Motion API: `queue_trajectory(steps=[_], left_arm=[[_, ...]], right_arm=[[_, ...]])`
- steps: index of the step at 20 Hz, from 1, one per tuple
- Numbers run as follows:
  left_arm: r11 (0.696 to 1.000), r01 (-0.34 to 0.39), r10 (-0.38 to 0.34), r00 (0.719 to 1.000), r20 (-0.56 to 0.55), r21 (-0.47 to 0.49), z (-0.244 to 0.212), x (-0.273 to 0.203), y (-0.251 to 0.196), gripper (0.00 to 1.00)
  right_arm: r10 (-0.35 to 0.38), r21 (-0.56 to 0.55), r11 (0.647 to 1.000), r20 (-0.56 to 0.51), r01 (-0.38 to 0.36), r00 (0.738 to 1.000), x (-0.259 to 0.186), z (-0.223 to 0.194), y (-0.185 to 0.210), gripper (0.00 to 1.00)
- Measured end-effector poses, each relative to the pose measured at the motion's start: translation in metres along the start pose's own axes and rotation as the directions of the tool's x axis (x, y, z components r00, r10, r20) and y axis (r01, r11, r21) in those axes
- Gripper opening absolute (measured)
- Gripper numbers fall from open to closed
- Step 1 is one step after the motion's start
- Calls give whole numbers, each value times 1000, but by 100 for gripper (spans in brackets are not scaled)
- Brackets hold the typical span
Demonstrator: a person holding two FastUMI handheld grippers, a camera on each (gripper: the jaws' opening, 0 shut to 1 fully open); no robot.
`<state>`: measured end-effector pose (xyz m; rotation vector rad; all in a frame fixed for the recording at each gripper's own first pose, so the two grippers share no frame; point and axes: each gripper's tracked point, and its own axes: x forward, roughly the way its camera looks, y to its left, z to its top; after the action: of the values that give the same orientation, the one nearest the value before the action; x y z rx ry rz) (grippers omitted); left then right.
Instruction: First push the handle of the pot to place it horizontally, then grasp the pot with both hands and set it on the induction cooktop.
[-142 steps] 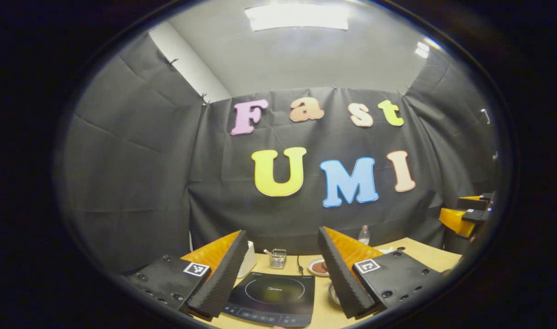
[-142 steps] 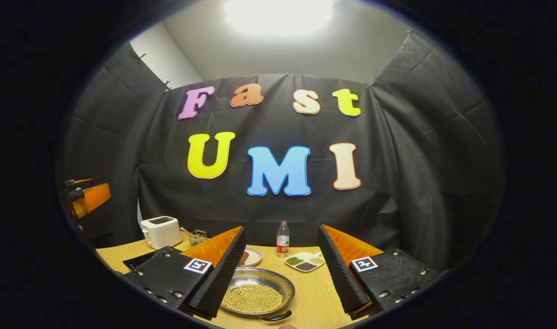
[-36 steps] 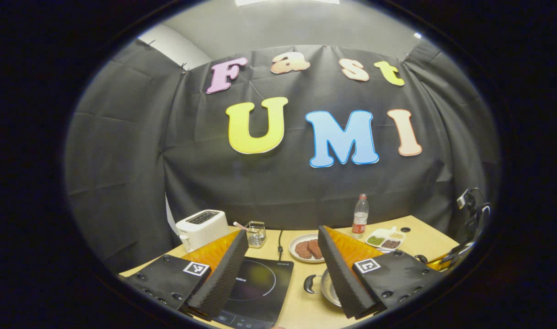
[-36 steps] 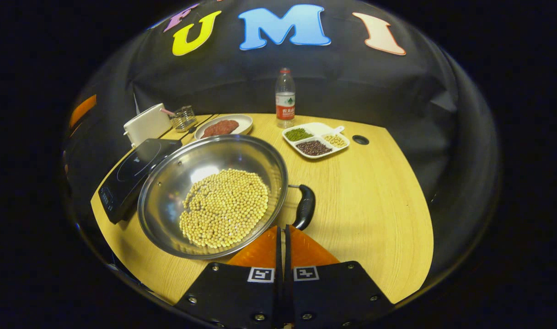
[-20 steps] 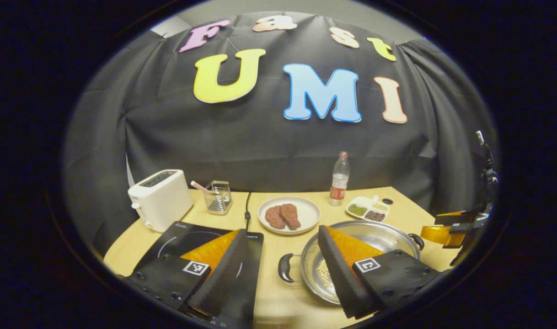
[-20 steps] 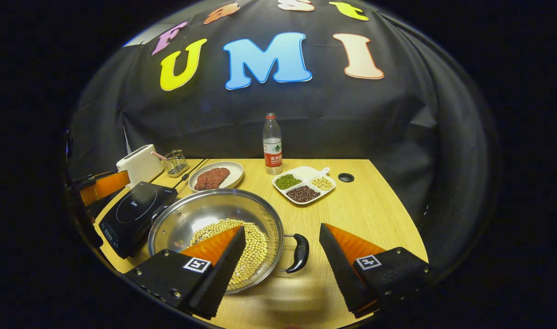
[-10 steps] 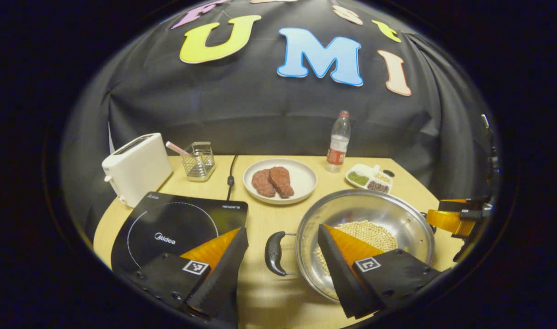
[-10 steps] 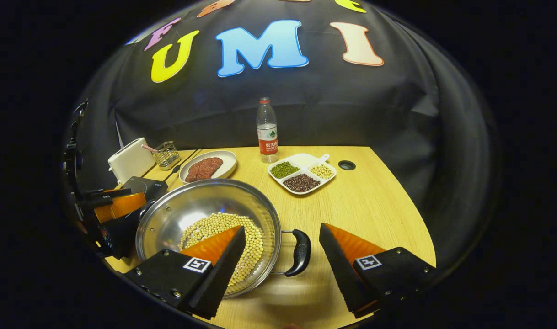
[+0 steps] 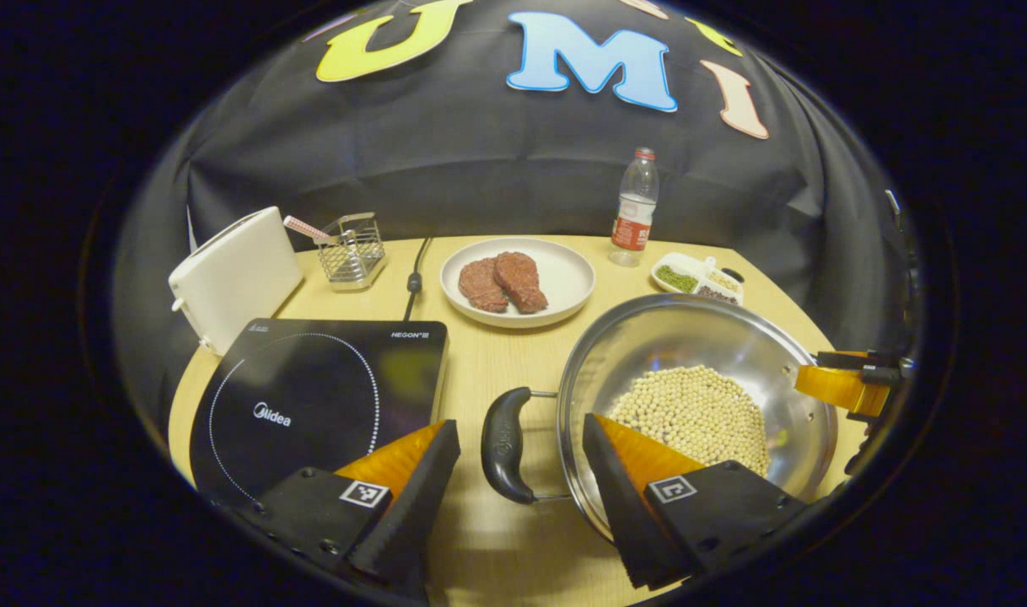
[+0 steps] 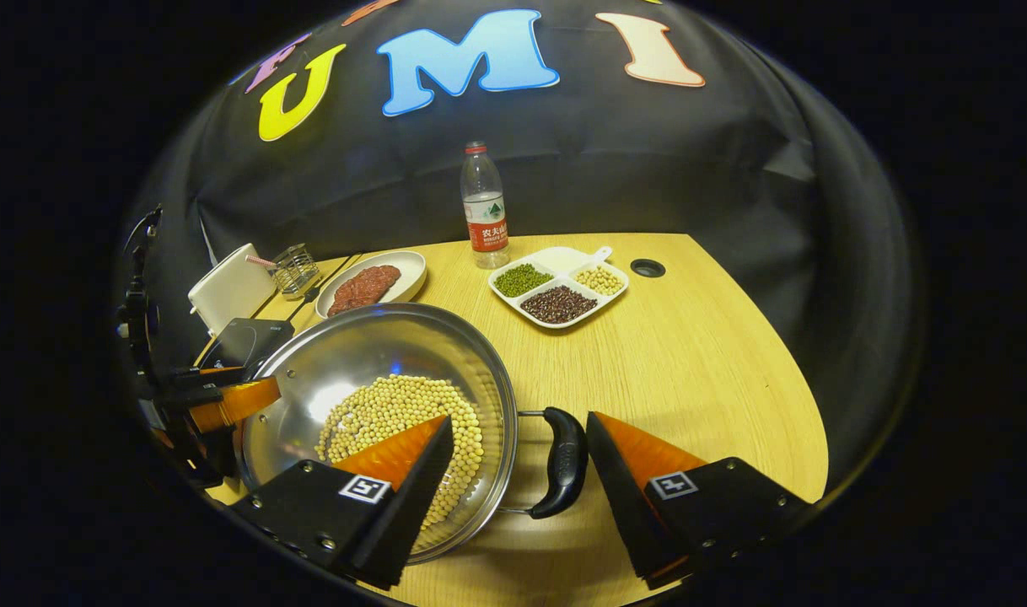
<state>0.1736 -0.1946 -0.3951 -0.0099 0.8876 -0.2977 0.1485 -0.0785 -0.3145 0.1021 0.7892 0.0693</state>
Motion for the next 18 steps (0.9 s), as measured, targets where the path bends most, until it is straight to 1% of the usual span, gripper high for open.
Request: queue_trajectory(steps=[1,2,3,4,5,8,9,10,11,12,13,14,15,16,17,18], left_arm=[[1000,-1,1,1000,-5,0,-1,2,1,96],[1000,-4,4,1000,-3,-4,-1,4,1,93],[1000,-3,3,1000,-4,-10,-2,4,0,90],[1000,-2,2,1000,-6,-16,-2,4,-2,82],[1000,-2,2,1000,-9,-19,-3,6,-2,84],[1000,-2,2,1000,-12,-28,-4,13,-3,76],[999,8,-9,1000,-13,-32,-6,10,-4,69],[999,5,-6,1000,-10,-35,-5,12,-5,74],[999,6,-7,1000,-14,-33,-5,9,-4,74],[999,8,-9,1000,-12,-34,-4,8,-4,70],[999,11,-12,1000,-10,-37,-5,10,-5,69],[999,16,-16,1000,-10,-41,-4,11,-5,68],[999,19,-20,1000,-7,-46,-5,10,-5,63],[999,21,-22,1000,-9,-45,-5,7,-5,66],[999,23,-23,1000,-9,-41,-5,8,-5,64],[999,20,-20,1000,-3,-46,-3,8,-6,64]], right_arm=[[-8,0,1000,-4,8,1000,2,-1,-1,90],[-15,1,1000,-7,15,1000,4,-2,-3,82],[-26,1,1000,-11,26,1000,5,-4,-5,82],[-25,4,1000,-25,25,999,5,-5,-6,78],[-25,12,1000,-39,26,999,5,-9,-6,78],[-32,37,999,-47,34,998,6,-12,-9,78],[-32,57,998,-43,34,999,3,-13,-9,69],[-33,61,998,-50,36,998,4,-13,-7,60],[-32,57,998,-47,34,998,7,-12,-8,60],[-31,49,998,-49,33,998,6,-13,-9,60],[-31,57,998,-53,34,998,5,-13,-9,55],[-28,61,998,-52,31,998,5,-13,-8,54],[-26,63,998,-51,29,998,4,-13,-8,55],[-24,67,997,-51,27,998,5,-13,-8,52],[-21,61,998,-50,24,999,5,-13,-7,48],[-22,60,998,-49,25,999,4,-12,-7,49]])
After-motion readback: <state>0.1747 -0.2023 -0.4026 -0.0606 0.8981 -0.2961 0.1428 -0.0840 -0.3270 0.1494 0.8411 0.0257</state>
